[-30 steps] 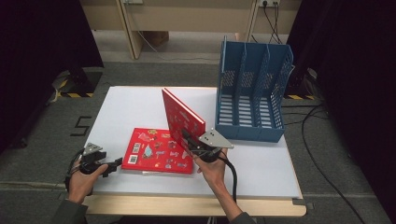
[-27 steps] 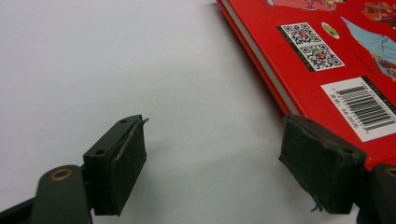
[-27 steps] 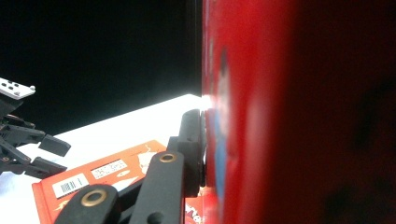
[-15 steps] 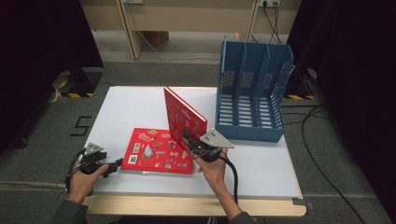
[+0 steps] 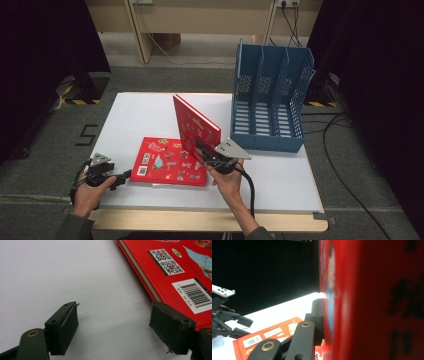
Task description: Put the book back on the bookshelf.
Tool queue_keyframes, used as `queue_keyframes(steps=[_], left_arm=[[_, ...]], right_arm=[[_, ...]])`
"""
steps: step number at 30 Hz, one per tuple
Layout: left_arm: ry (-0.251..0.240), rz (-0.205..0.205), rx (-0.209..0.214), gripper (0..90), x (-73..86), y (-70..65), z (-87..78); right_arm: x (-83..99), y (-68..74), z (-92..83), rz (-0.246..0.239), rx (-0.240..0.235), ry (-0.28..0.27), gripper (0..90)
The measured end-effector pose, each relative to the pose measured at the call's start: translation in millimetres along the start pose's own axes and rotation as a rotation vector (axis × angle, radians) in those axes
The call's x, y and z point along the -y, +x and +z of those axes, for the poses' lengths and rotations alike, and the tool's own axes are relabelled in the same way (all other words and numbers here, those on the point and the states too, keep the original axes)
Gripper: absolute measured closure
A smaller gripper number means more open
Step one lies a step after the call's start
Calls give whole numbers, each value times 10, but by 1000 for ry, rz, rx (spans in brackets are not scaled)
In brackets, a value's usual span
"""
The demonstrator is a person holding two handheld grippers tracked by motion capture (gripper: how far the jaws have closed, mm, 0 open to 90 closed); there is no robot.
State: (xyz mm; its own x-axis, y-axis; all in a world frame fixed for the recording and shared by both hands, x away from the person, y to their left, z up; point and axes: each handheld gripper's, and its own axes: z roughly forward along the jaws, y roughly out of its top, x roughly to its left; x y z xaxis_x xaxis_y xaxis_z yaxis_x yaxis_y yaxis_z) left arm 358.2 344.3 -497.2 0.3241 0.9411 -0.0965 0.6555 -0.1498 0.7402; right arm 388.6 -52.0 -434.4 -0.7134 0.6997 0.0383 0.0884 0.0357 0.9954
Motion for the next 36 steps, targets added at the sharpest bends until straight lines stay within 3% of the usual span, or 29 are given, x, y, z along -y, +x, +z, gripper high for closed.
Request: queue_keyframes(steps=[8, 17, 26, 36], left_arm=[[0, 0, 0, 217, -1, 0, 2], [-5, -2, 0, 215, -3, 3, -4], [-3, -1, -3, 213, -2, 12, -4], [2, -1, -1, 211, 2, 11, -3]], right_arm=[[-30, -52, -30, 60, -15, -6, 793], [-178, -90, -133, 84, -11, -35, 793], [-301, -140, -254, 54, 23, -49, 794], [-395, -210, -447, 68, 51, -59, 794]])
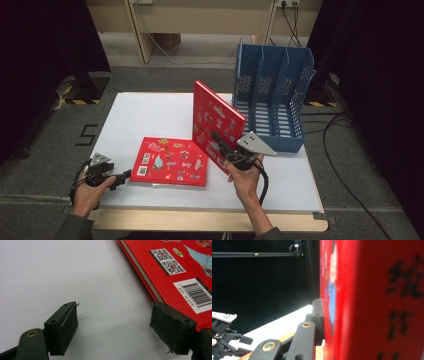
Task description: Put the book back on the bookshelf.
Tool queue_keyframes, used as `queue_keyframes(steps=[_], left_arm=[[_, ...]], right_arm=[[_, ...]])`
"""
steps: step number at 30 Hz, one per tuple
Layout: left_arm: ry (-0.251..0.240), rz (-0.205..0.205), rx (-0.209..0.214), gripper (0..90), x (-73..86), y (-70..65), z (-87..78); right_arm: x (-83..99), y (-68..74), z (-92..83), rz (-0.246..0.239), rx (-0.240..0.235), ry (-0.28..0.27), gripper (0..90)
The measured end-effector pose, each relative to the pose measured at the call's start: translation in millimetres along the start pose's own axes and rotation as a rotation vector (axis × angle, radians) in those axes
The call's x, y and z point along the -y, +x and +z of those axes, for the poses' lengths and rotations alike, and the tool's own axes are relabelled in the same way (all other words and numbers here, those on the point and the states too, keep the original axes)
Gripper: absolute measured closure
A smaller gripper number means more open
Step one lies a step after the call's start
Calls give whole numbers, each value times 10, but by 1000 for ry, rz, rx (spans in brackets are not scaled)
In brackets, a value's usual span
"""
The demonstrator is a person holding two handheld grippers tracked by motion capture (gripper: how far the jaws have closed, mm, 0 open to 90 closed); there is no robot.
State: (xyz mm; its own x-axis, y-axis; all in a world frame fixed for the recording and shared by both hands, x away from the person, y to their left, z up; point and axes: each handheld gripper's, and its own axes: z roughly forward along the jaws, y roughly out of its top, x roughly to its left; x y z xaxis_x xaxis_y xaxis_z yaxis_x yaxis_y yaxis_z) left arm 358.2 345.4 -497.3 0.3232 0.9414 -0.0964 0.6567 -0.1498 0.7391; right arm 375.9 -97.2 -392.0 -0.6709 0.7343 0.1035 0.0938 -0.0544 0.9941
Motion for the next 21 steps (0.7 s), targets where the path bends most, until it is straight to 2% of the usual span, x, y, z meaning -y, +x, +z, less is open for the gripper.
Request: queue_keyframes(steps=[8, 14, 21], left_arm=[[1, 1, -2, 211, 1, 3, -3], [0, -2, -1, 211, 2, 8, -7], [-8, -3, -8, 211, 2, 14, -13]], right_arm=[[-65, -63, -234, 13, 23, -4, 795], [-106, -71, -483, -30, 71, 1, 795], [-176, -103, -721, -31, 111, -16, 795]])
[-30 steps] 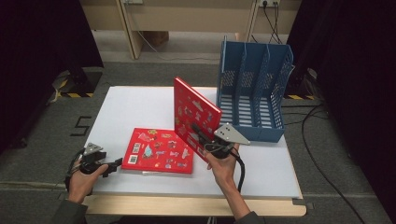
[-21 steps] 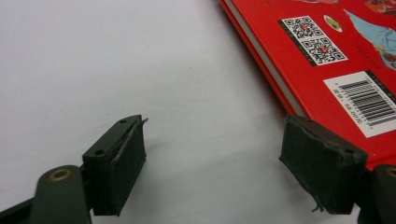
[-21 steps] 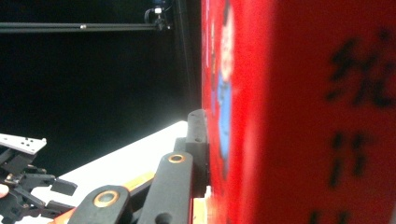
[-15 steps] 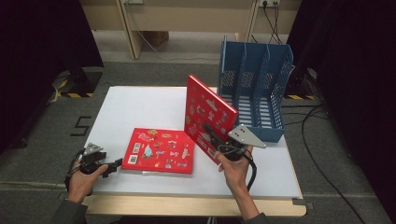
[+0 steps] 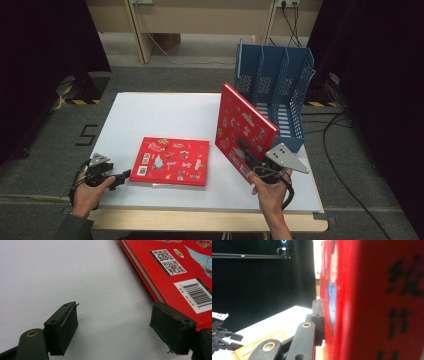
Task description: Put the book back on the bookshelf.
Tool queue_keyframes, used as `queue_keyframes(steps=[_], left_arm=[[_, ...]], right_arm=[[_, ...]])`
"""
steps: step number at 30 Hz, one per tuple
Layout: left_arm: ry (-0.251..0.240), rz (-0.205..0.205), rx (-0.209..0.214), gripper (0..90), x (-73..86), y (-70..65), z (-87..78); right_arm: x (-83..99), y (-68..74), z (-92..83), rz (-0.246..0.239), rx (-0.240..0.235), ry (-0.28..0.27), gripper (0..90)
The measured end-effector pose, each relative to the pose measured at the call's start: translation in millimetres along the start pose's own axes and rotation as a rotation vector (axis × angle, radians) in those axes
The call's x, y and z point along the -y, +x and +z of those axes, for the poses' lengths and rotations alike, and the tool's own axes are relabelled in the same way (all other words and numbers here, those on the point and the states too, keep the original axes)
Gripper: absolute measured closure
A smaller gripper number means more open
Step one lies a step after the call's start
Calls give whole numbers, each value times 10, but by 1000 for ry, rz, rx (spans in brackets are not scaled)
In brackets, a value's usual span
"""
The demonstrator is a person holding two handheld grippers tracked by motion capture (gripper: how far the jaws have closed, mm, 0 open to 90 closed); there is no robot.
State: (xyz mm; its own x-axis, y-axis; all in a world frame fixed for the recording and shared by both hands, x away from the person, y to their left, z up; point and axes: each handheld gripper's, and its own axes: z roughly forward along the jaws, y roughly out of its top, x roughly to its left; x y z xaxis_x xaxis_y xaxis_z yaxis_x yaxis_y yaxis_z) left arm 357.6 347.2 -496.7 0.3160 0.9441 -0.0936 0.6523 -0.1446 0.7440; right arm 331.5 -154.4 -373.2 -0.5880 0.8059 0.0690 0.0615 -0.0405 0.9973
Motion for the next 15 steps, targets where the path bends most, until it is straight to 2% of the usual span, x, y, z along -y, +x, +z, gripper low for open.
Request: queue_keyframes(steps=[7, 15], left_arm=[[-1, 1, -15, 211, -4, 18, -7], [10, -2, -24, 187, 3, 21, 6]], right_arm=[[-65, -151, -179, 11, 64, -7, 795], [-152, -321, -298, -11, 157, -26, 795]])
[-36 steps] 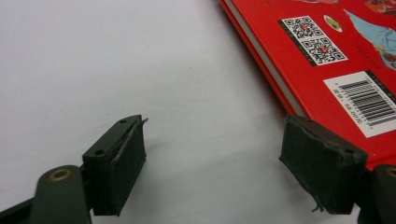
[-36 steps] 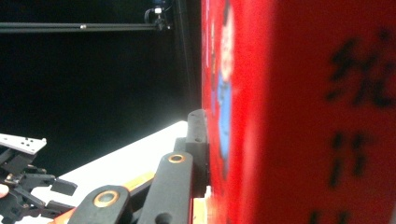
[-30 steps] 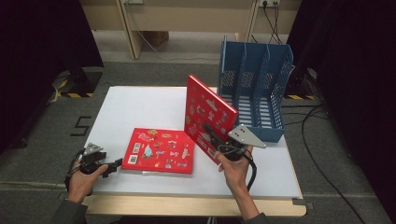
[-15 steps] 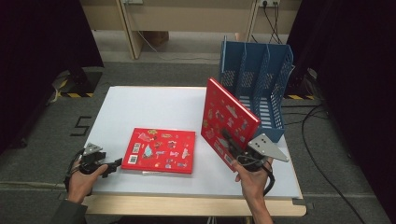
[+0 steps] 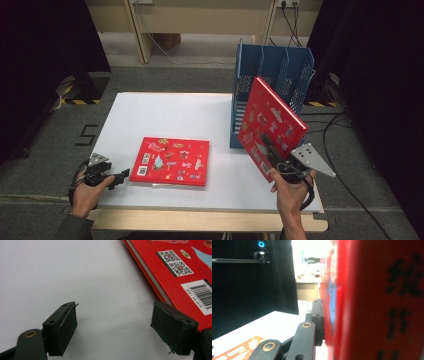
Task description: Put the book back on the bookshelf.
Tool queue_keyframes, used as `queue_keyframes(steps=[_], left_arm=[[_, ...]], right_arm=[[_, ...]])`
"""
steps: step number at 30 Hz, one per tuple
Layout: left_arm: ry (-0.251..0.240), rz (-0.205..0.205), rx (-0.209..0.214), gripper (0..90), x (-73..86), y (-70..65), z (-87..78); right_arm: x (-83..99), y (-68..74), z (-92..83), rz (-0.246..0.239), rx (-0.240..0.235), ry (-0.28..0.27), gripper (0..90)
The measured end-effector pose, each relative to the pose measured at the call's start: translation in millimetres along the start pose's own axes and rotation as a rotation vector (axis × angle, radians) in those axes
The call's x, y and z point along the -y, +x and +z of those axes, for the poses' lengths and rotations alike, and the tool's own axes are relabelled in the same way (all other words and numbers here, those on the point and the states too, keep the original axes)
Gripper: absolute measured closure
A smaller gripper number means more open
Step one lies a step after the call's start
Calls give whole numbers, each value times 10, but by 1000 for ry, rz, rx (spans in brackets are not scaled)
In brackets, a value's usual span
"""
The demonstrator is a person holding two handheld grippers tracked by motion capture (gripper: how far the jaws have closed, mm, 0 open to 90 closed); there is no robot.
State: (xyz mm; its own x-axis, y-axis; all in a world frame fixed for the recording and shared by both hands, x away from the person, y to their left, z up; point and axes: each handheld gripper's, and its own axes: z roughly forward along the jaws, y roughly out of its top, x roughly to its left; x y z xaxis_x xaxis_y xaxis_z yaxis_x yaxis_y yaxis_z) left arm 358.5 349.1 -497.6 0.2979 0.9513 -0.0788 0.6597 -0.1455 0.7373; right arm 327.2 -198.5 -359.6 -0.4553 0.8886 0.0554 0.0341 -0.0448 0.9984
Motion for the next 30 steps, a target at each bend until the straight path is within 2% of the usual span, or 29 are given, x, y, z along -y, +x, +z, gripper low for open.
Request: queue_keyframes(steps=[2, 6, 9, 12, 15, 19, 23, 30], left_arm=[[16, -3, -8, 157, 12, -5, 19], [20, 18, -11, 148, 16, -13, 27], [22, 42, -24, 142, 23, -35, 37], [24, 40, -17, 141, 21, -25, 34], [23, 31, -19, 149, 15, -19, 27], [11, 31, -58, 158, 6, 18, 11], [26, 32, -52, 150, 15, 26, 27], [15, 28, -53, 144, 25, 21, 36]], right_arm=[[2, -54, -2, 11, 23, 1, 795], [7, -156, 9, 43, 49, -6, 795], [-11, -241, 33, 37, 76, -13, 795], [-45, -323, 83, 45, 102, -13, 795], [-105, -421, 162, 56, 126, -33, 795], [-199, -510, 300, 47, 162, -40, 795], [-267, -571, 463, 37, 194, -31, 795], [-315, -663, 743, 49, 234, -31, 795]])
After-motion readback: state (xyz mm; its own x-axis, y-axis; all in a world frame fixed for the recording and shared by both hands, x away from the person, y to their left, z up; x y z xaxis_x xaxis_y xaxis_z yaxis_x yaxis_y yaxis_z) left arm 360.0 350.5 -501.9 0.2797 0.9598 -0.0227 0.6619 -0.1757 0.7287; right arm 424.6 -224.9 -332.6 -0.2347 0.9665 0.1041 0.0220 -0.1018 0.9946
